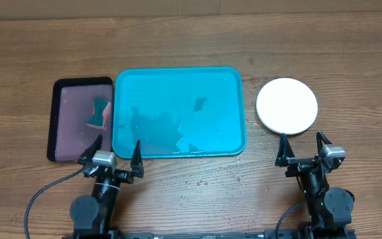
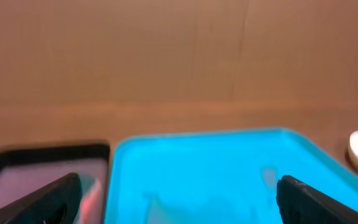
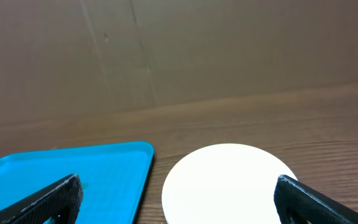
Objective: Clean dirty plates on tray and stack at the side
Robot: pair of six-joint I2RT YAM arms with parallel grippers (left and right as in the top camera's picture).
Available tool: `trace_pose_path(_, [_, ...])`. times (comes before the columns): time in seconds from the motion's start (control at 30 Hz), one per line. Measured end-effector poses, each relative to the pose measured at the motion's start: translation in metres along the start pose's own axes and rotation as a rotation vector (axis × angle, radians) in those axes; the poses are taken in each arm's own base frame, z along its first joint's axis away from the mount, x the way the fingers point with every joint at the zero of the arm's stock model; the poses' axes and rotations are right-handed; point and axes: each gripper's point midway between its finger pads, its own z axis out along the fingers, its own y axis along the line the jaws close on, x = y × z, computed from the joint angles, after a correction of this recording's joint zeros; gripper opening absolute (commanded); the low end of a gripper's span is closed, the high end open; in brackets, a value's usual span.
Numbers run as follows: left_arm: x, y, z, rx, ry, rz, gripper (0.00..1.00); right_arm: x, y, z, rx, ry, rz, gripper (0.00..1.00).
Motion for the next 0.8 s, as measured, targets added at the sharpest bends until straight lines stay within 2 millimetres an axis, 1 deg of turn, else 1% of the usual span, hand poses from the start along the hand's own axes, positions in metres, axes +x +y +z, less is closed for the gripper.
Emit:
trace_pose_path(0.03, [0.0081,0.0003,0.0000,-0.001,0.031,-0.002,1.00,-0.0002,0.0000,0.0000,0.000,-0.001,0.000,1.00])
trace_pose_path(0.07, [0.0112,0.0006,-0.0001,-0.002,0.043,-0.002,1.00,-0.0002,0.0000,0.0000,0.000,-0.001,0.000,1.00])
trace_pose_path(0.8, [0.0109,0.0005,-0.0001,-0.002,0.042,0.007,1.00,-0.0003,0.0000,0.0000,0.000,-0.001,0.000,1.00])
